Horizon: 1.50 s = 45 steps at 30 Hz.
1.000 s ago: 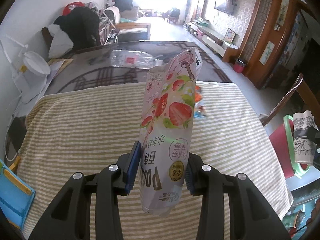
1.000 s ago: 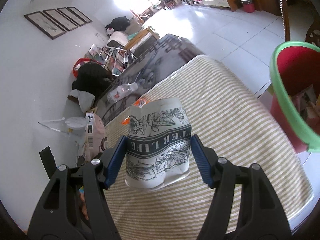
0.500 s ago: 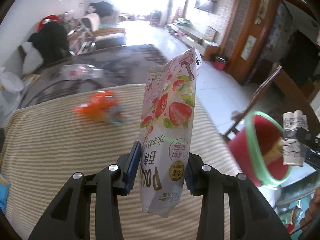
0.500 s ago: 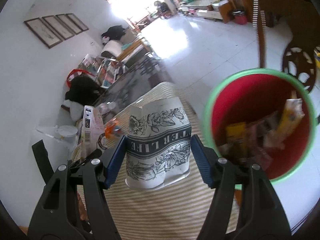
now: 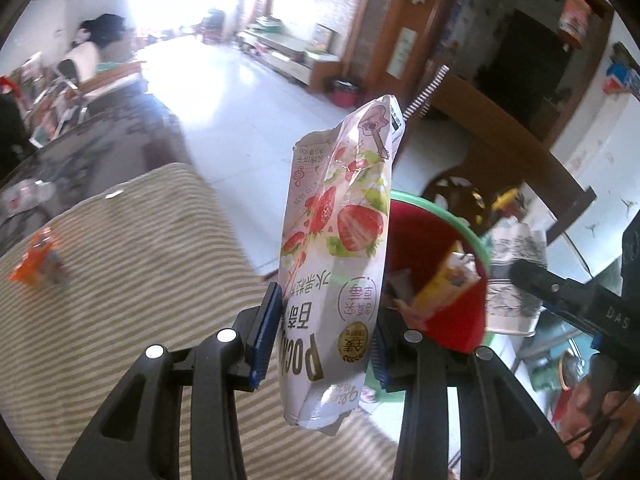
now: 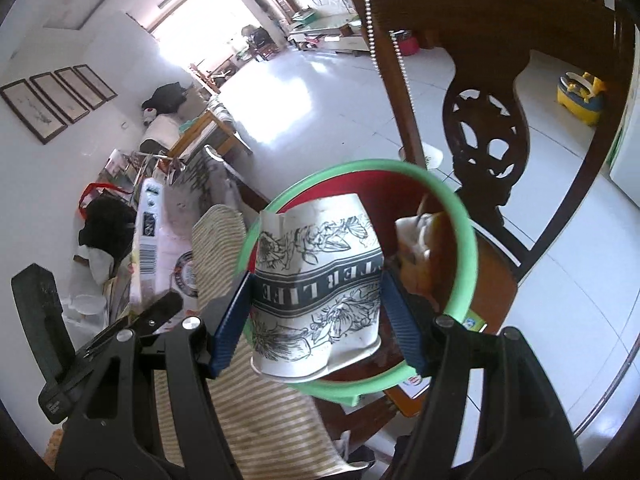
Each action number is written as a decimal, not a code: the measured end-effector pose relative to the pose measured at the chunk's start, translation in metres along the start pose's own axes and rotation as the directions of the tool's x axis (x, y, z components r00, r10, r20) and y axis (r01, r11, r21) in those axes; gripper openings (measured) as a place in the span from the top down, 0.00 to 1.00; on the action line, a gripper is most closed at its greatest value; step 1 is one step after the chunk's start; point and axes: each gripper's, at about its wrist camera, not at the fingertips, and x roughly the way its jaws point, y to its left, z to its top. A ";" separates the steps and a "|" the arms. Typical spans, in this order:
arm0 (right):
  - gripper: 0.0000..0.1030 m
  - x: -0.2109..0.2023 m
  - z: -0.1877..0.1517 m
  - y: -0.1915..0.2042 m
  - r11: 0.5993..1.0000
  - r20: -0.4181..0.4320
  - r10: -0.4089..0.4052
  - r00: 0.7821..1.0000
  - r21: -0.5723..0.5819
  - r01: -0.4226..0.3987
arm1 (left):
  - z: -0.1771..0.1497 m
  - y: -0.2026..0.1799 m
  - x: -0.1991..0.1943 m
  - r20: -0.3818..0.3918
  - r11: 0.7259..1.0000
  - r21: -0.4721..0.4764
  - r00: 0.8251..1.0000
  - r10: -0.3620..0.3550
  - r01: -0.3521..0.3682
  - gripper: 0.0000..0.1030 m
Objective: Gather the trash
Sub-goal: 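Carry the Pocky box and paper cup over the red bucket and open both tools, then move both open tools back over the table toward the orange bag and bottle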
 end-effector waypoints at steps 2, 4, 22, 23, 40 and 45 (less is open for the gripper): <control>0.38 0.001 0.004 -0.003 1.000 0.002 -0.005 1.000 -0.004 0.005 | 0.003 -0.008 0.007 -0.011 1.000 0.004 1.000 -0.022 0.022 0.64; 0.38 0.000 0.006 -0.010 1.000 0.006 -0.011 1.000 -0.004 0.011 | 0.006 -0.015 0.014 -0.024 0.999 0.007 0.999 -0.042 0.042 0.64; 0.37 0.022 0.012 -0.012 0.999 -0.029 -0.034 0.999 -0.010 0.034 | 0.007 -0.016 0.026 -0.040 0.997 0.008 0.996 -0.078 0.078 0.35; 0.35 0.023 0.012 -0.011 1.000 -0.032 -0.031 0.999 -0.005 0.031 | 0.008 -0.014 0.024 -0.031 0.997 0.002 0.997 -0.078 0.078 0.34; 0.22 0.038 0.006 0.051 0.997 -0.021 0.010 1.000 -0.078 -0.012 | -0.004 0.086 -0.030 0.059 0.982 -0.163 0.992 0.111 -0.100 0.31; 0.18 0.044 -0.006 0.094 0.986 -0.024 0.025 0.999 -0.166 -0.028 | -0.004 0.111 -0.059 0.097 0.968 -0.201 0.980 0.172 -0.150 0.31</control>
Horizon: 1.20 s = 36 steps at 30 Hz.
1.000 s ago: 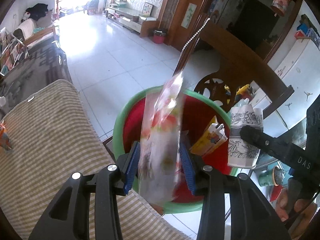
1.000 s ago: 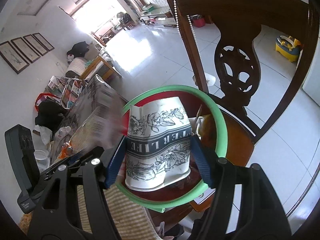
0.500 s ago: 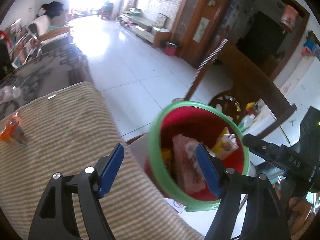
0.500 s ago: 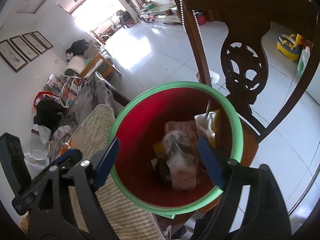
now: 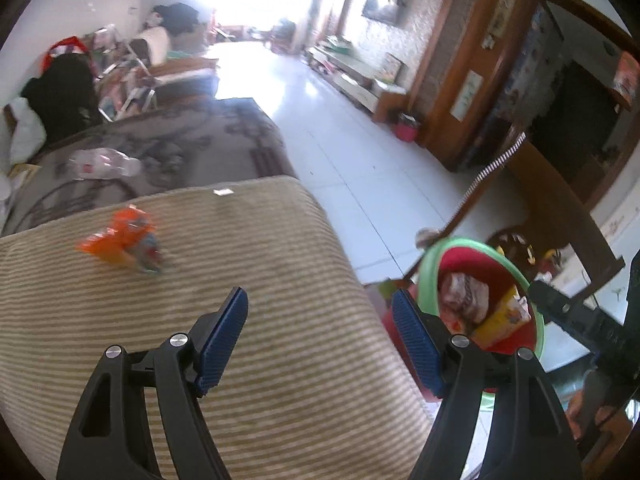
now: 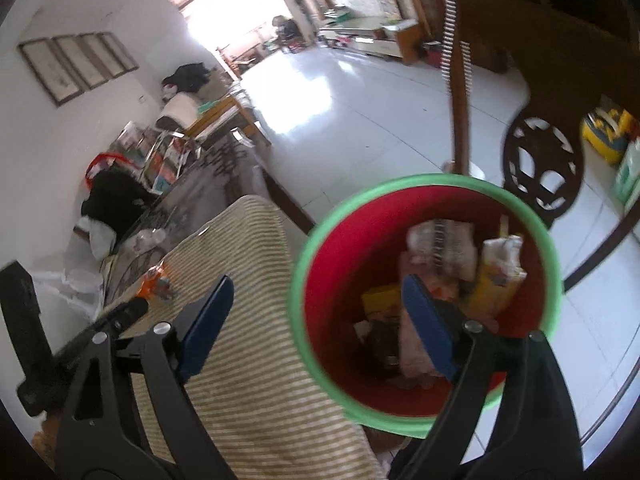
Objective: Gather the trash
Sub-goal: 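Move both open tools back over the table toward the orange bag and bottle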
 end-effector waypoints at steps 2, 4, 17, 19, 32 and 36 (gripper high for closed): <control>0.18 0.006 -0.003 0.018 1.000 -0.013 0.014 1.000 -0.019 -0.014 | 0.000 0.012 -0.009 0.019 1.000 -0.005 1.000 0.011 -0.010 0.30; 0.18 0.012 -0.006 0.036 0.999 -0.021 0.025 0.999 -0.038 -0.026 | 0.000 0.026 -0.017 0.033 1.000 -0.003 0.999 0.019 -0.019 0.30; 0.18 0.039 -0.046 0.150 0.993 -0.050 0.041 0.998 -0.112 -0.046 | -0.003 0.127 -0.050 0.070 0.999 -0.010 0.996 0.048 -0.047 0.29; 0.18 0.045 -0.054 0.164 0.993 -0.054 0.040 0.998 -0.109 -0.046 | -0.004 0.144 -0.052 0.067 0.999 -0.011 0.997 0.048 -0.047 0.29; 0.18 0.075 -0.090 0.248 0.984 -0.100 0.032 0.994 -0.170 -0.048 | -0.015 0.239 -0.067 0.058 0.996 -0.061 0.996 0.069 -0.066 0.29; 0.18 0.082 -0.092 0.269 0.974 -0.112 0.028 0.993 -0.220 -0.053 | -0.012 0.268 -0.076 0.083 0.992 -0.083 0.991 0.104 -0.097 0.29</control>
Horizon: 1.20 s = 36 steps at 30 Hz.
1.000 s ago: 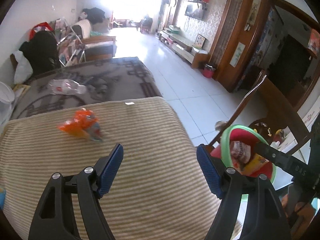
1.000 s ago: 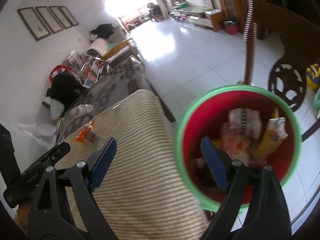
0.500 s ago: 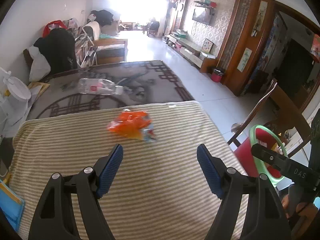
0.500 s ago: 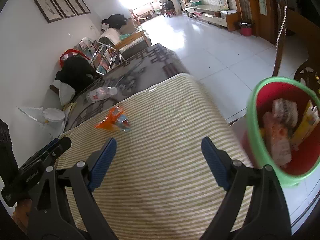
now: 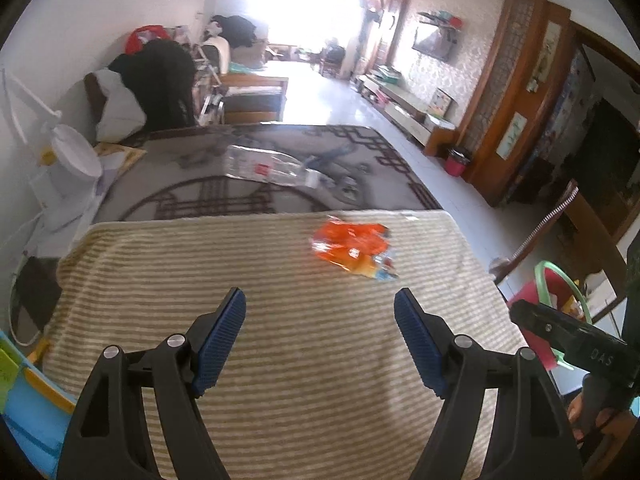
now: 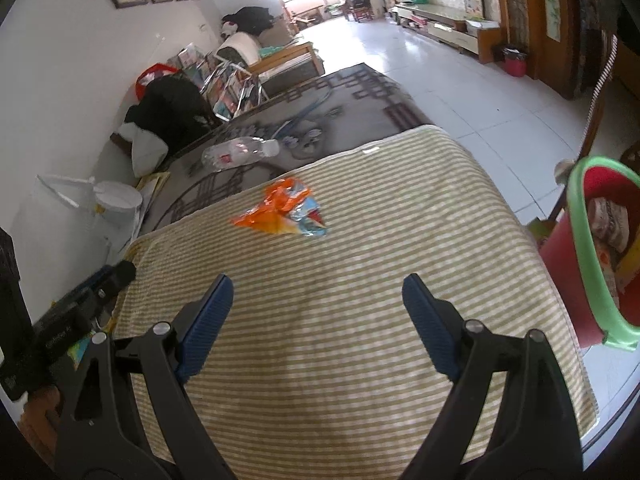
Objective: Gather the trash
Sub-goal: 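Move both open tools back over the table toward the orange bag and bottle, then grasp the clear water bottle with the left tool while the right tool grasps the orange snack bag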
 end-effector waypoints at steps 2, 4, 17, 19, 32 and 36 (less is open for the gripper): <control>0.18 0.001 0.009 0.011 1.000 0.006 0.011 1.000 -0.028 -0.011 | 0.011 0.012 -0.004 0.023 0.999 0.027 0.999 0.041 -0.041 0.29; 0.18 0.001 0.020 0.023 0.998 0.017 0.027 0.999 -0.060 -0.026 | 0.029 0.028 -0.013 0.063 0.996 0.036 0.995 0.073 -0.076 0.29; 0.05 0.091 0.130 0.109 0.928 -0.131 0.045 0.990 -0.361 -0.090 | 0.204 0.089 -0.046 0.298 0.968 0.123 0.939 0.173 -0.218 0.28; 0.05 0.141 0.127 0.110 0.903 -0.234 -0.083 0.969 -0.430 -0.026 | 0.224 0.090 -0.024 0.320 0.934 0.194 0.919 0.229 -0.300 0.28; 0.50 0.221 0.092 0.071 0.873 -0.447 -0.095 0.890 -0.467 -0.142 | 0.194 0.025 0.193 -0.119 0.627 0.778 0.976 0.181 -0.021 0.22; 0.51 0.204 0.084 0.047 0.913 -0.465 0.008 0.885 -0.358 -0.196 | 0.202 0.015 0.250 -0.216 0.636 0.770 0.958 0.189 0.048 0.19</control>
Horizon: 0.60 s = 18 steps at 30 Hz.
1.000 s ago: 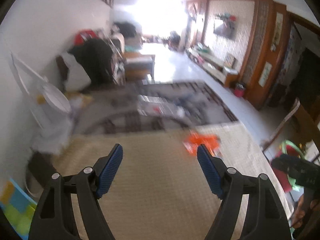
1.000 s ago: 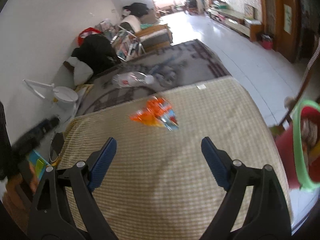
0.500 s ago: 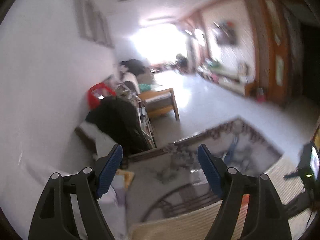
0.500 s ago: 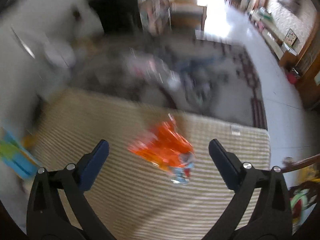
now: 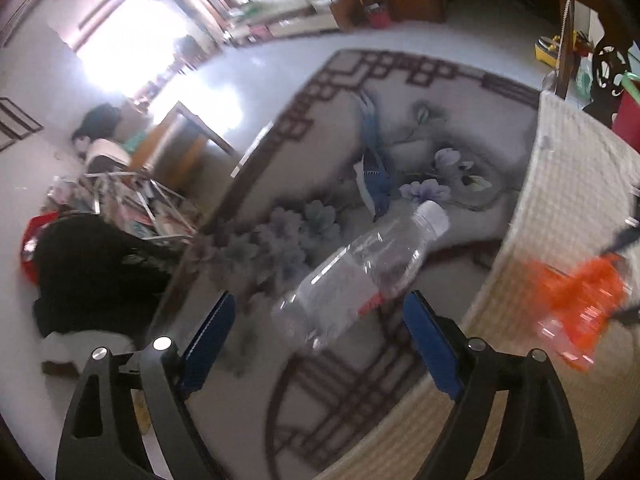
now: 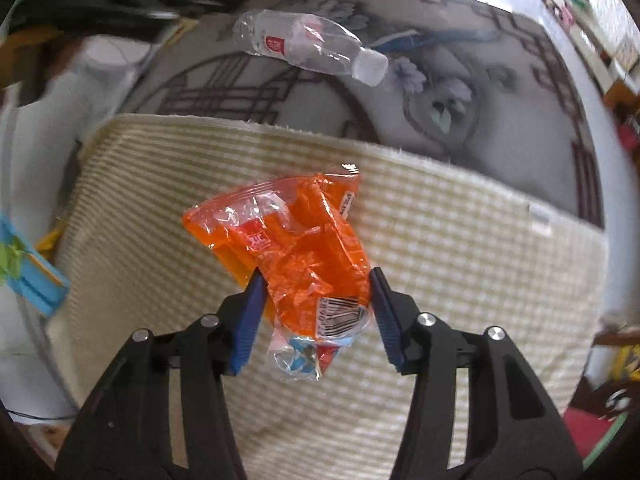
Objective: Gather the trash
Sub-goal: 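Grasp the clear water bottle with the left tool while the right tool grasps the orange snack bag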
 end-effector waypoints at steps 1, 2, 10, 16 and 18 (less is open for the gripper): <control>0.51 -0.004 -0.008 -0.003 0.999 0.012 0.034 0.999 0.031 -0.034 | 0.001 0.000 0.012 -0.021 1.000 0.006 1.000 -0.009 0.009 0.19; 0.51 -0.007 -0.015 -0.006 0.996 0.023 0.069 0.997 0.057 -0.070 | 0.004 -0.003 0.026 -0.046 1.000 0.015 0.999 -0.018 0.019 0.19; 0.44 -0.009 -0.035 -0.020 0.944 0.085 0.250 0.965 0.201 -0.262 | 0.002 -0.020 0.093 -0.240 0.978 0.097 0.958 -0.158 0.185 0.16; 0.20 -0.010 -0.019 -0.012 0.957 0.131 0.201 0.971 0.185 -0.224 | -0.001 -0.015 0.079 -0.144 0.985 -0.008 0.975 -0.170 0.171 0.50; 0.13 -0.007 -0.012 -0.008 0.960 0.135 0.185 0.973 0.185 -0.208 | -0.007 -0.021 0.063 -0.092 0.987 -0.049 0.983 -0.157 0.153 0.50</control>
